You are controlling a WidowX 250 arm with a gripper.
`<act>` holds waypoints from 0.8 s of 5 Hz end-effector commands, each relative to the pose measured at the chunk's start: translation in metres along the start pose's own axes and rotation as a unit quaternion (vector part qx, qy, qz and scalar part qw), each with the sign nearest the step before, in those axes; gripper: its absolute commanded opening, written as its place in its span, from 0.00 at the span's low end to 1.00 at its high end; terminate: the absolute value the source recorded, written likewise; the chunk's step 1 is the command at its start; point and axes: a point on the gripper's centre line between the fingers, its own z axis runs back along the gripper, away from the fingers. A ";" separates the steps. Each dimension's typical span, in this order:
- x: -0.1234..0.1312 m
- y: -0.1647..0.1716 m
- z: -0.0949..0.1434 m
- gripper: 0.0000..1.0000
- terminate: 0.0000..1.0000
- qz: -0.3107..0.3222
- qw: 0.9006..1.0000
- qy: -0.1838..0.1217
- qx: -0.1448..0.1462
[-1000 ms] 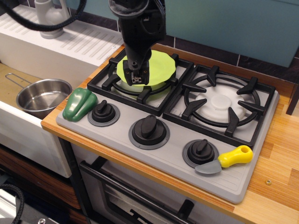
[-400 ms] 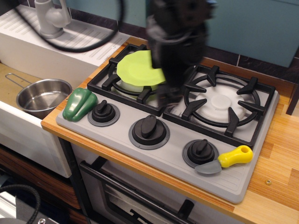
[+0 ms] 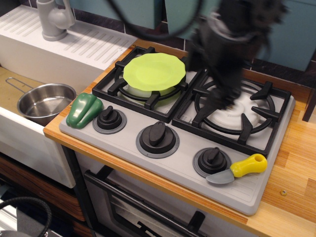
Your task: End effector reaching knife
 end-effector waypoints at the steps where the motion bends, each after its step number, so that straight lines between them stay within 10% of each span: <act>1: 0.022 -0.025 -0.002 1.00 0.00 0.035 0.999 -0.018 -0.012; 4: 0.026 -0.087 -0.023 1.00 0.00 0.070 0.996 -0.046 0.007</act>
